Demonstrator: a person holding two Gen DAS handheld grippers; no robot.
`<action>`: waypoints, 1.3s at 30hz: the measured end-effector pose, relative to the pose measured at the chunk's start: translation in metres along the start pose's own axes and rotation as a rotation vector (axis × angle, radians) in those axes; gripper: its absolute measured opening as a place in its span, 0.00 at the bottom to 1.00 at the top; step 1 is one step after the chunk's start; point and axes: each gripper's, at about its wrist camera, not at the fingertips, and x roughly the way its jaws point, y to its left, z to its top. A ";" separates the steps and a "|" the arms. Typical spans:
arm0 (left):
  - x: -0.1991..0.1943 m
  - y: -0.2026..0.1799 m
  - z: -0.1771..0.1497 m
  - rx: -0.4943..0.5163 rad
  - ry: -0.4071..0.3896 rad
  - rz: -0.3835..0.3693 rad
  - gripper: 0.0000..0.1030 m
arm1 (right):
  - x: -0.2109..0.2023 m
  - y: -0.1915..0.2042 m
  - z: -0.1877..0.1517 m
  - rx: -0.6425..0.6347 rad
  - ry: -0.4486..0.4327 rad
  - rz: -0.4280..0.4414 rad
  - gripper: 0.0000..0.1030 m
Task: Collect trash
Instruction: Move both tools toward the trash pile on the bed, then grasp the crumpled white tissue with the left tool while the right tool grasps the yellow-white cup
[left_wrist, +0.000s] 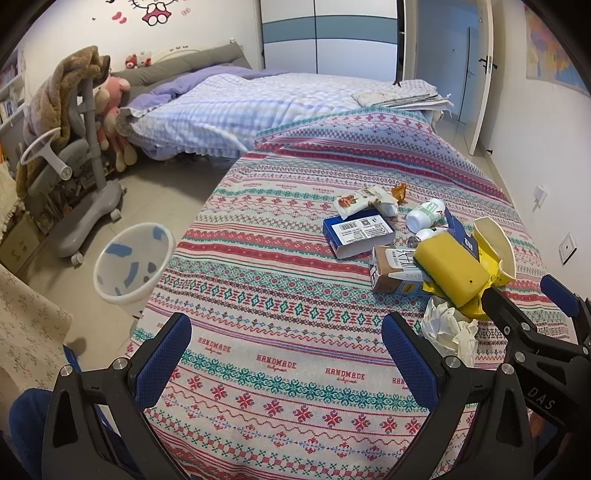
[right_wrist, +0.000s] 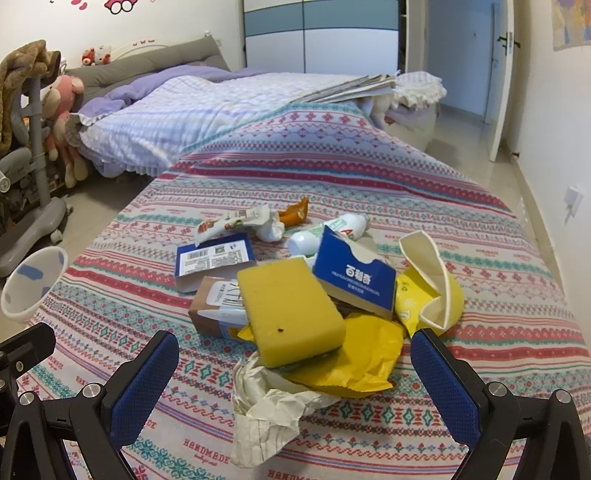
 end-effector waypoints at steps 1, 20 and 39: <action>0.001 -0.001 0.000 0.002 0.003 0.000 1.00 | 0.000 -0.001 0.000 -0.001 -0.001 -0.002 1.00; 0.119 -0.032 0.059 -0.071 0.404 -0.392 0.82 | 0.051 -0.136 0.030 0.341 0.155 -0.147 1.00; 0.127 -0.145 -0.019 0.102 0.542 -0.477 0.39 | 0.091 -0.162 0.026 0.377 0.222 -0.114 0.81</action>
